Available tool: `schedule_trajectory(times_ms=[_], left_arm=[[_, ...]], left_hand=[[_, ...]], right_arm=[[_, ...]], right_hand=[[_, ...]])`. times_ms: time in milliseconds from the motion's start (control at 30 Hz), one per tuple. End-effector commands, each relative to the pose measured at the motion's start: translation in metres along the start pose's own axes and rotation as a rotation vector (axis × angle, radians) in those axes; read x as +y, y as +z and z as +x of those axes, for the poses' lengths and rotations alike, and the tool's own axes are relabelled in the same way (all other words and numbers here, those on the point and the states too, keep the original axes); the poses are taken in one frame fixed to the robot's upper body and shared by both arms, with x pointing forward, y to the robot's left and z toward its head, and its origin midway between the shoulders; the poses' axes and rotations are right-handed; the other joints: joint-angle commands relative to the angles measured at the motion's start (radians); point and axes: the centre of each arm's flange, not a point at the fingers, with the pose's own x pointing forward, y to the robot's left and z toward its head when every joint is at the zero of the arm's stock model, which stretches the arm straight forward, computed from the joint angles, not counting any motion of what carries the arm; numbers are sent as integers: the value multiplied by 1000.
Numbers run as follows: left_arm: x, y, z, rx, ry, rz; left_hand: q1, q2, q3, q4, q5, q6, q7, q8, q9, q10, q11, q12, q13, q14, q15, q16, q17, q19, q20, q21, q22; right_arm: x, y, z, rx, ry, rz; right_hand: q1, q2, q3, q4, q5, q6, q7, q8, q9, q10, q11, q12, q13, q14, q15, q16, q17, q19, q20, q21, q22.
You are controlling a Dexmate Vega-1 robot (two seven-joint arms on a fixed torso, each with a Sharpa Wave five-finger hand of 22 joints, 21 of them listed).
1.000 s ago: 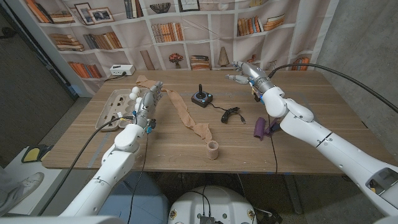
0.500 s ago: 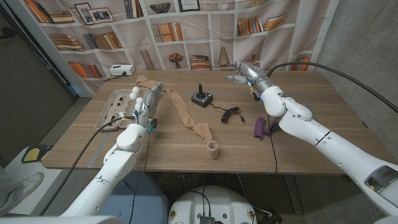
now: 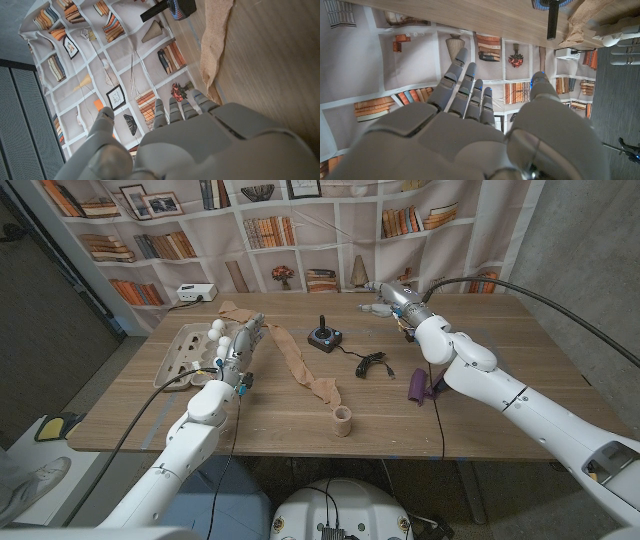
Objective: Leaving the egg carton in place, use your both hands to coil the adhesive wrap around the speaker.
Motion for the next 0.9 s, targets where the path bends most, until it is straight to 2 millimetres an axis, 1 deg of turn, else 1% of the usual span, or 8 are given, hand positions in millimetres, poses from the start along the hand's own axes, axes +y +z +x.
schedule_trajectory(times_ms=[33, 67, 233, 267, 400, 700, 800, 900], left_arm=[[-1, -2, -1, 2, -9, -2], [-1, -2, -1, 1, -9, -4], [0, -2, -2, 0, -4, -4], [0, -2, -2, 0, -3, -4], [1, -3, -3, 0, 0, -5], [2, -4, -4, 2, 3, -8], [2, -4, -4, 1, 5, -9], [2, -5, -4, 1, 9, -14]], left_hand=[[5, 3, -7, 0, 7, 0, 4, 1, 3, 0, 0, 2, 2, -11, 0, 4, 3, 4, -2, -2, 3], [5, 3, -7, 0, 7, 0, 3, 1, 3, 0, 0, 1, 2, -11, 0, 4, 3, 5, -3, -2, 3], [5, 3, -7, 0, 7, 0, 4, 1, 3, 0, 1, 1, 2, -11, 1, 4, 3, 5, -4, -4, 3], [5, 3, -8, 0, 7, 0, 5, 1, 3, 0, 2, 1, 2, -12, 1, 4, 3, 5, -4, -4, 3], [5, 3, -8, 0, 7, 0, 4, 1, 3, 0, 1, 1, 2, -12, 1, 4, 3, 5, -4, -5, 3], [5, 3, -9, 0, 7, 0, 4, 2, 3, 1, 0, 1, 2, -12, 2, 4, 3, 6, -2, -7, 3], [6, 4, -9, 0, 7, -3, -3, 0, 3, 4, 2, 2, 2, -12, 2, 4, 3, 7, -2, -8, 3], [6, 4, -9, 0, 7, -5, -3, 0, 3, 4, 1, 2, 2, -12, 1, 5, 3, 7, -1, -9, 3]], right_arm=[[0, 10, 2, 1, 15, -28], [0, 11, 2, -2, 14, -32], [0, 16, 5, -11, 19, -46], [1, 17, 5, -13, 20, -45], [2, 19, 7, -16, 21, -42], [7, 25, 14, -31, 31, -50], [8, 27, 16, -36, 28, -54], [10, 29, 19, -40, 26, -56]], right_hand=[[-2, 3, -6, 1, -2, 12, 18, 0, 2, 18, 8, 9, 5, 2, -107, 11, 7, 13, -4, 2, 5], [0, 2, -7, -1, -2, 15, 22, 1, 2, 21, 8, 10, 6, 6, -109, 14, 8, 15, -5, 3, 5], [13, 1, -7, -7, 0, 23, 24, 2, 2, 37, 4, 17, 9, 17, -114, 22, 13, 25, -9, 8, 6], [14, 1, -7, -7, 0, 24, 23, 2, 2, 40, 7, 19, 9, 18, -114, 23, 14, 25, -10, 8, 6], [17, 1, -9, -8, 1, 28, 24, 3, 2, 43, 4, 20, 10, 22, -116, 27, 17, 28, -11, 10, 6], [21, 0, -11, -9, 1, 33, 24, 3, 2, 46, 4, 23, 13, 24, -116, 31, 23, 31, -13, 11, 7], [24, 0, -13, -9, 1, 33, 24, 2, 2, 44, 6, 22, 14, 22, -115, 32, 26, 36, -17, 14, 7], [27, 1, -13, -10, 2, 34, 24, 2, 2, 45, 6, 23, 15, 19, -115, 33, 28, 36, -17, 14, 8]])
